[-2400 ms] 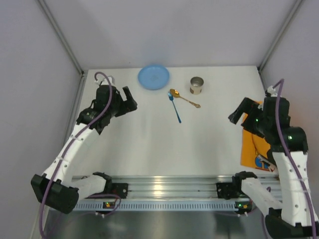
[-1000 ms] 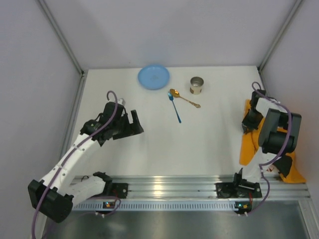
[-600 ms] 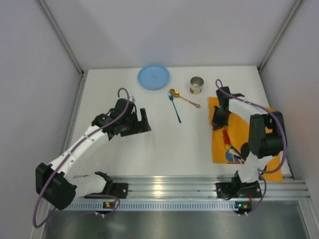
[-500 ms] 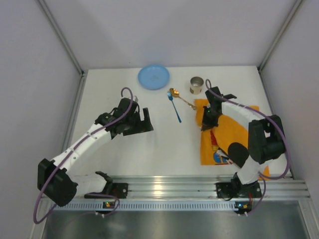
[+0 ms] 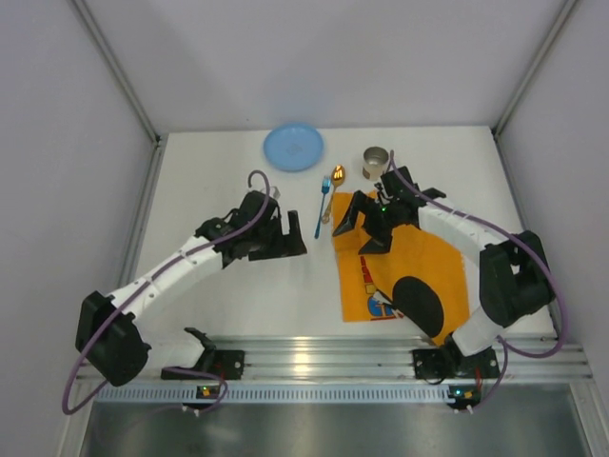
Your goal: Set the dinner table for one person
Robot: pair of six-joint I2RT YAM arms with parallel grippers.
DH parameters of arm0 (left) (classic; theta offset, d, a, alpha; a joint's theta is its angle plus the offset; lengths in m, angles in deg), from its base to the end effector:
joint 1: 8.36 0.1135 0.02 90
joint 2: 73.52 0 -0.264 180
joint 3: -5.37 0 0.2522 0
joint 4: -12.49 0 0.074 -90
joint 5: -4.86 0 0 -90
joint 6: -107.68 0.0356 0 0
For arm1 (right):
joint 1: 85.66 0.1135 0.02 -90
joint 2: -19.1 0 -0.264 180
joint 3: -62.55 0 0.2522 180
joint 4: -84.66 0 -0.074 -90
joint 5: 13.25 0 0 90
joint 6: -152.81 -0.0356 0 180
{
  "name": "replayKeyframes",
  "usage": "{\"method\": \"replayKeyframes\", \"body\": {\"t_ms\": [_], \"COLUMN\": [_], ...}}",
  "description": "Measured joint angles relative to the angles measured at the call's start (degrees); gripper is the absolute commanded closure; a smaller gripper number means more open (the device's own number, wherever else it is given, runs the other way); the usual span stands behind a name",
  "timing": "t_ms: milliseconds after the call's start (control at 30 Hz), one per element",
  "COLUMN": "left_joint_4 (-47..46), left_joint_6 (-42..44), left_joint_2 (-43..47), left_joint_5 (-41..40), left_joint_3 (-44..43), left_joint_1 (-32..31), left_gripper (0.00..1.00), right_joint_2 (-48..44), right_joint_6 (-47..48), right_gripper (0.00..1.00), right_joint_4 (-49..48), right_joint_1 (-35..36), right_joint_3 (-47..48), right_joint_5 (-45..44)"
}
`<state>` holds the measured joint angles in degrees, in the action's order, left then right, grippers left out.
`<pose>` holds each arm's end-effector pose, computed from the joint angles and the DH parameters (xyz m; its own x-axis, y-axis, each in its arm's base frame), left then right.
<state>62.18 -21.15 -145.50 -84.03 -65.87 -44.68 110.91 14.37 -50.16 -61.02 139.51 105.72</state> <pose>0.2093 -0.1547 0.2768 -0.8614 -0.1448 -0.4869 0.0796 0.9081 -0.4111 0.2879 0.1510 0.2216 -0.9599 0.2799 -0.0174 0.2013 0.7309 0.6521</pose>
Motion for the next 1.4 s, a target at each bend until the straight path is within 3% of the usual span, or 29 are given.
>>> {"method": "replayKeyframes", "body": {"t_ms": [300, 500, 700, 833, 933, 967, 1067, 1100, 1400], "left_joint_4": [-6.62, -11.45, -16.52, -20.28, -22.71, -23.37, -24.26, -24.28, -22.29], "left_joint_6": [1.57, 1.20, 0.83, -0.20, -0.83, -1.03, -1.68, -1.84, -1.27], "left_joint_2": [-12.44, -26.36, -31.95, -36.87, -39.52, -40.06, -41.13, -41.57, -39.19], "left_joint_5": [4.76, 7.26, 9.49, 12.02, 13.81, 14.58, 15.30, 15.50, 13.44], "left_joint_3": [-0.02, -3.93, -7.82, -12.07, -14.12, -14.29, -14.34, -14.32, -12.74], "left_joint_1": [-7.48, -12.41, -12.59, -12.66, -12.83, -12.83, -12.92, -12.94, -12.92], "left_gripper": [0.03, 0.05, 0.07, 0.19, 0.34, 0.48, 0.72, 0.97, 1.00], "right_joint_2": [-4.61, -12.41, -16.35, -17.88, -18.67, -18.69, -18.69, -18.69, -15.78], "right_joint_6": [3.63, 10.19, 16.96, 19.02, 19.87, 20.04, 20.59, 20.76, 21.27], "right_gripper": [0.00, 0.00, 0.00, 0.00, 0.00, 0.00, 0.00, 0.00, 0.00], "right_joint_4": [3.52, 9.62, 17.44, 20.11, 21.55, 21.94, 22.34, 22.40, 19.93], "right_joint_1": [-3.15, -15.32, -25.44, -26.21, -26.21, -26.21, -26.21, -26.21, -26.67], "right_joint_3": [0.00, -0.22, -0.63, -1.73, -3.08, -3.43, -4.33, -4.63, -9.79], "right_joint_5": [1.81, 0.79, -1.29, -2.69, -3.06, -3.28, -4.00, -4.33, -7.78]}}
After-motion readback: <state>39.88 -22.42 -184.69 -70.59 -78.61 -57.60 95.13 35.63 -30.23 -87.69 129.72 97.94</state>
